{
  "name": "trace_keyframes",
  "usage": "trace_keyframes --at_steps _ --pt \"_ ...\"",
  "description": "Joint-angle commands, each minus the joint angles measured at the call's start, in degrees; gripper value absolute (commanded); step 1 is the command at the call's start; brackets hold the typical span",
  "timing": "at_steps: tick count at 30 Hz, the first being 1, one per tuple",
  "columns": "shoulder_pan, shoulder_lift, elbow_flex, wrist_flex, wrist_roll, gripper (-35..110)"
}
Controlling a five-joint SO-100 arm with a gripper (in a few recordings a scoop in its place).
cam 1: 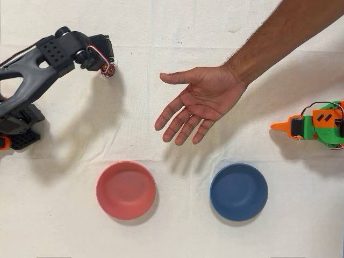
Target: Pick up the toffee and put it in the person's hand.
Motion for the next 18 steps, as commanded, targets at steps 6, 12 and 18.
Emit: trace_keyframes --at_steps 6,12,18 --pt "1.0 14.0 3.4 2.4 -0.7 0" --pt "2.2 16.7 4.8 3.2 -1.3 0" --pt "2.9 16.3 4.9 4.0 -3.7 3"
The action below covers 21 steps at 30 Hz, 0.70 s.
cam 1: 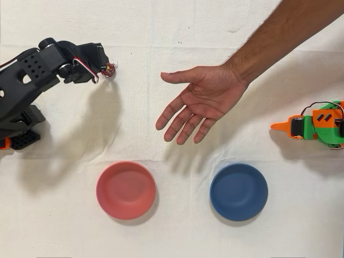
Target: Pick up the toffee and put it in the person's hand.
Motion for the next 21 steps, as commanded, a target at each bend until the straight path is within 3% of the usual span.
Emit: trace_keyframes --at_steps 1,11,21 --pt "-0.2 4.0 0.2 -0.1 -1.8 5" --pt "0.6 -1.3 0.3 -3.3 -4.7 27" --pt "2.4 -4.7 0.9 4.9 -1.6 31"
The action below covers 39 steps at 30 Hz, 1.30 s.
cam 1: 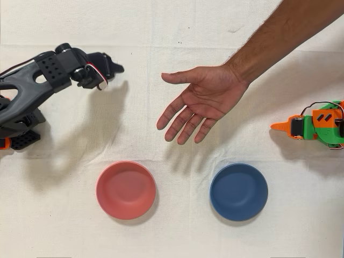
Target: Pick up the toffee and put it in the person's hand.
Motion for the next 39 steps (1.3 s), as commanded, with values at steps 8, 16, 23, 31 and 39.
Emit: trace_keyframes --at_steps 8,16,23,31,39 --pt "-1.1 2.5 -0.1 0.7 -0.6 31" --pt "-2.6 0.7 -0.6 -1.8 -0.4 31" --pt "-4.6 -2.4 -1.0 -2.0 1.9 30" --pt "-4.8 -4.2 -0.7 -3.8 4.0 30" --pt "-4.6 -6.2 -2.2 -4.4 6.5 28"
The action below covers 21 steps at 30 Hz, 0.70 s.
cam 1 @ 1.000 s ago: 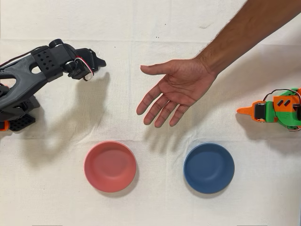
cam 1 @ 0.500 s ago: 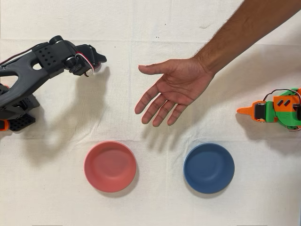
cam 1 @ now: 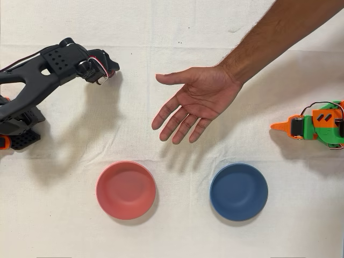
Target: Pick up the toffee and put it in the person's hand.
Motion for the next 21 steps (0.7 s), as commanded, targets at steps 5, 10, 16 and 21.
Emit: trace_keyframes --at_steps 5,10,16,21 --pt "0.1 0.6 -3.9 0.1 2.6 27" --pt "0.2 0.2 -4.7 0.3 3.5 23" --pt "0.2 -0.1 -4.9 0.2 5.7 17" --pt "0.2 0.1 -5.3 0.0 6.2 13"
